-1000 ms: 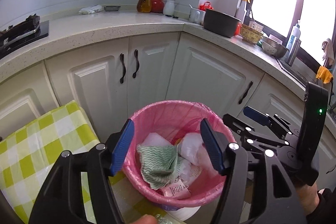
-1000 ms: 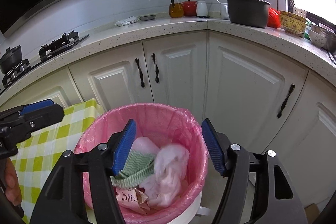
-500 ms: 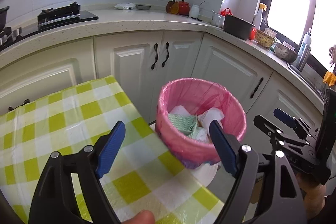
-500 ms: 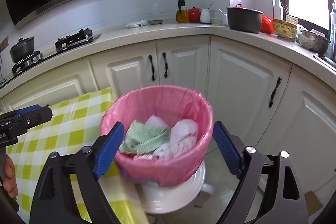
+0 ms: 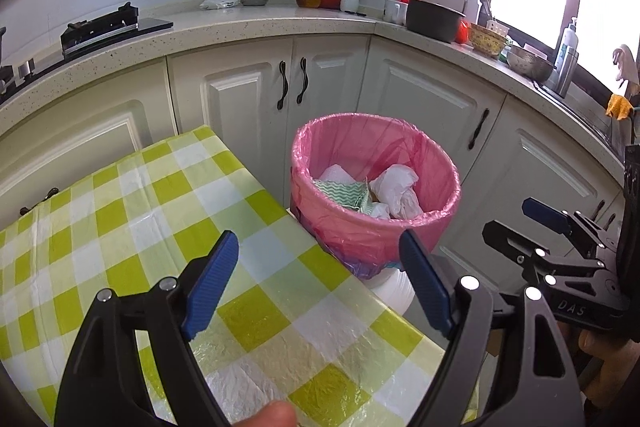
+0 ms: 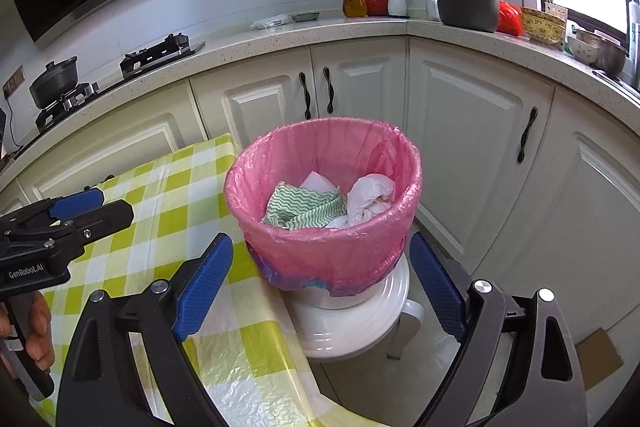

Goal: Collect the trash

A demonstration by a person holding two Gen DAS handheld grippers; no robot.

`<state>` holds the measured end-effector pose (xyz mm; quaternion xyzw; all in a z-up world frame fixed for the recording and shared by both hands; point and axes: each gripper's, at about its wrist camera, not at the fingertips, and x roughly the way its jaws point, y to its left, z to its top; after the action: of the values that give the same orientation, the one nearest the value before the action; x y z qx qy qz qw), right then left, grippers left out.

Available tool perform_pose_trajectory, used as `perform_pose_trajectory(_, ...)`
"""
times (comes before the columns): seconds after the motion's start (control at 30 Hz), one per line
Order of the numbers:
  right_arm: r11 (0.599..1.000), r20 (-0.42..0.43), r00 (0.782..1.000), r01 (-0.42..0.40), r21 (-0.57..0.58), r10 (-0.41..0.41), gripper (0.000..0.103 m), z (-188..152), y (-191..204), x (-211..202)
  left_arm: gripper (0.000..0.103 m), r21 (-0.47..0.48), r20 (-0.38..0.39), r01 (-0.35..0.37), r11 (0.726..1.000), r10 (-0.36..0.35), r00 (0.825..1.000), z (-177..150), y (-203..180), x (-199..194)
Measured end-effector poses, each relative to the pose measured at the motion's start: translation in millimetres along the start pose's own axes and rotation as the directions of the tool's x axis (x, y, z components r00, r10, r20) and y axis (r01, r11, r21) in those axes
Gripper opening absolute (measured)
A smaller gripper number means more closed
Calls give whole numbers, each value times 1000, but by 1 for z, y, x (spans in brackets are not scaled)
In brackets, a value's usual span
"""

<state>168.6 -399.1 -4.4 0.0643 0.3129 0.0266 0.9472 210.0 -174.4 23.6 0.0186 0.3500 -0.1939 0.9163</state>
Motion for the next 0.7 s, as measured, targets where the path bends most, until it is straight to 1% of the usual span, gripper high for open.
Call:
perform_pose_trajectory(0.37,1000,12,1000,3,-7,-3,85,5,1,3,80,9,5,6,1000,-6,1000,5,-3,4)
perform_pose_trajectory(0.63,1000,13,1000,7,0,-7,85,7,-2,3,80,13,0,38,999,-38,999,8,-6,11)
perform_pose_trajectory(0.7,1000,12,1000,5,4,-5,85,7,-3,3,80,18,-1,33,999,-33,999,7,-7,12)
